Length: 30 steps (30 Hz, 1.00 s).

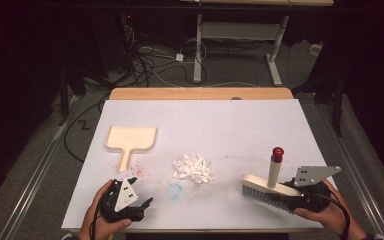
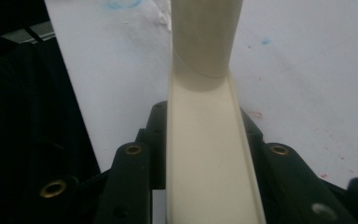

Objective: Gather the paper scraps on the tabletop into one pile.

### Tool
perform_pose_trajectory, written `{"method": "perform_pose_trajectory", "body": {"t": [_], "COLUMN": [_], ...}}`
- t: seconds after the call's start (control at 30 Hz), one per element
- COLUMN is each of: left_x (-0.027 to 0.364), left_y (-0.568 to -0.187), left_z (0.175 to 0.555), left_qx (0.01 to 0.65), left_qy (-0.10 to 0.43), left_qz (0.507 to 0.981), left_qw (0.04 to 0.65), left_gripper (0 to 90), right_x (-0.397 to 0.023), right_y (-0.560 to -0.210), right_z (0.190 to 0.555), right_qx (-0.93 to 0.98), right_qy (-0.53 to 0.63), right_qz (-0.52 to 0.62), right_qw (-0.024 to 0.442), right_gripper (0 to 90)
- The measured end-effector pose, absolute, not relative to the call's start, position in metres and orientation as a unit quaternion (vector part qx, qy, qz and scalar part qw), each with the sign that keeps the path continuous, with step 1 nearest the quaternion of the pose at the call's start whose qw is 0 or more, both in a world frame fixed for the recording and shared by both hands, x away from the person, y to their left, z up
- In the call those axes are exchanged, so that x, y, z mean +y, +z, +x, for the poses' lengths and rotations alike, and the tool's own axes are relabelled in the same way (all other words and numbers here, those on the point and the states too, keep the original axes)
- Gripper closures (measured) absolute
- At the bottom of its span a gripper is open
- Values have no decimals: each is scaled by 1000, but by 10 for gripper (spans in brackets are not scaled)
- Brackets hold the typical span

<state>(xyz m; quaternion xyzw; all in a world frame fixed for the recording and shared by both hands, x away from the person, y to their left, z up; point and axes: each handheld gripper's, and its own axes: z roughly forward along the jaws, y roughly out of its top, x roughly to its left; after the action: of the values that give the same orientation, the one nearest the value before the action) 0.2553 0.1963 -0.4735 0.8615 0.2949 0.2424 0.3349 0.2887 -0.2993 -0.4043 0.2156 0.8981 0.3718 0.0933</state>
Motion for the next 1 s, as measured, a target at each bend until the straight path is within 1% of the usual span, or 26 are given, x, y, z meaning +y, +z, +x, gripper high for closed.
{"method": "perform_pose_trajectory", "body": {"t": [0.2, 0.27, 0.4, 0.5, 0.6, 0.73, 0.77, 0.8, 0.9, 0.93, 0.97, 1.0], "left_x": [195, 194, 193, 192, 193, 194, 194, 194, 194, 194, 193, 194], "left_y": [-475, -476, -476, -476, -477, -478, -478, -478, -478, -478, -478, -478], "left_z": [257, 257, 257, 257, 257, 258, 258, 258, 258, 258, 258, 257], "left_qx": [294, 293, 293, 293, 291, 294, 294, 293, 291, 290, 291, 290], "left_qy": [240, 241, 241, 241, 240, 237, 236, 235, 234, 234, 235, 235], "left_qz": [865, 867, 867, 867, 869, 868, 868, 869, 869, 869, 869, 869], "left_qw": [328, 322, 323, 324, 321, 322, 322, 323, 323, 324, 324, 325], "left_gripper": [206, 206, 206, 206, 206, 206, 206, 206, 206, 206, 206, 206], "right_x": [-301, -301, -301, -300, -300, -298, -297, -295, -292, -292, -293, -294], "right_y": [-412, -413, -412, -410, -409, -409, -408, -408, -408, -407, -407, -406], "right_z": [309, 316, 331, 342, 353, 370, 374, 378, 390, 393, 395, 396], "right_qx": [903, 903, 911, 916, 919, 927, 928, 929, 922, 916, 910, 906], "right_qy": [348, 335, 320, 313, 303, 276, 267, 258, 244, 243, 247, 252], "right_qz": [232, 240, 225, 214, 207, 208, 212, 211, 233, 242, 249, 254], "right_qw": [100, 121, 130, 135, 141, 146, 150, 162, 190, 208, 222, 225], "right_gripper": [680, 678, 658, 619, 600, 545, 518, 479, 428, 451, 512, 531]}}
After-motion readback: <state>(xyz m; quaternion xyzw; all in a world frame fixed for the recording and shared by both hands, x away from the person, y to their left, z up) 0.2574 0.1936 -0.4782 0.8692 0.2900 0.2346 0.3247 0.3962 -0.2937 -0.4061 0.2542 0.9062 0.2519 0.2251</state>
